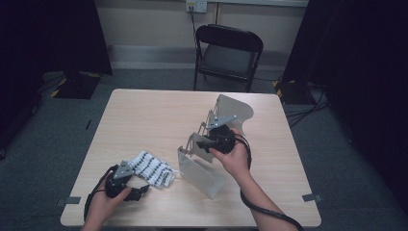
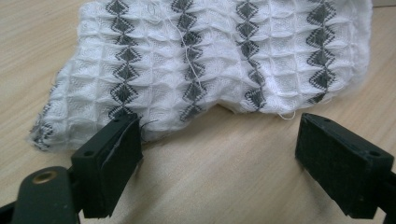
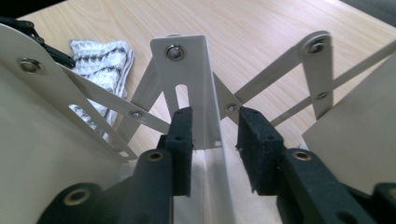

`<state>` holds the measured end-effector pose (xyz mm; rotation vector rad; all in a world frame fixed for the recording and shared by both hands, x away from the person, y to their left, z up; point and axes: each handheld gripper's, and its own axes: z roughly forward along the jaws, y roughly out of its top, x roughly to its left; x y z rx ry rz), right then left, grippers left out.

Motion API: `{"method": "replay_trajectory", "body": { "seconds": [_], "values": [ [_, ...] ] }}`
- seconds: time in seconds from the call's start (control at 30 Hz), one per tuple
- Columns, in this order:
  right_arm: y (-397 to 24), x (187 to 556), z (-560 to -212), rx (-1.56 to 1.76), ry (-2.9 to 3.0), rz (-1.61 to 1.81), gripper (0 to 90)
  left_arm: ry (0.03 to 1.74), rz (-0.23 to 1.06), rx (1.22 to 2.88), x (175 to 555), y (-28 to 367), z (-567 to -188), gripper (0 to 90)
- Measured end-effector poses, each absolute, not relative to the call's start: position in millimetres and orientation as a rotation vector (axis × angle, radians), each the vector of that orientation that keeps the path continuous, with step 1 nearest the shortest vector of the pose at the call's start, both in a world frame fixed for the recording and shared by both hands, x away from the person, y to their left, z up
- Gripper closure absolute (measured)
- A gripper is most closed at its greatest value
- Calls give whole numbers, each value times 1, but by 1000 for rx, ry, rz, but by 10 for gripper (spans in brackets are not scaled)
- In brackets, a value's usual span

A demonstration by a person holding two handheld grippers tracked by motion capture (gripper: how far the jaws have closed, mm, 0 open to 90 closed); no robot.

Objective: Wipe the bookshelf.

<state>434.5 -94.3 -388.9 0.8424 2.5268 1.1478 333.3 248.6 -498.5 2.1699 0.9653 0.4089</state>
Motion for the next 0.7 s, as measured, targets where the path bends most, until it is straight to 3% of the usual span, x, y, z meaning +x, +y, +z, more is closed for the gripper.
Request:
{"method": "replay_trajectory", "body": {
  "seconds": [0.13, 0.3, 0.7],
  "values": [
    [-90, 437, -392, 847, 2539, 1114, 736, 968, 408, 2168, 333, 249, -499, 141],
    [-86, 439, -392, 831, 2561, 1118, 887, 967, 407, 2167, 333, 249, -499, 141],
    [-94, 434, -385, 732, 2563, 1092, 897, 965, 406, 2167, 333, 249, -499, 140]
  ]
}}
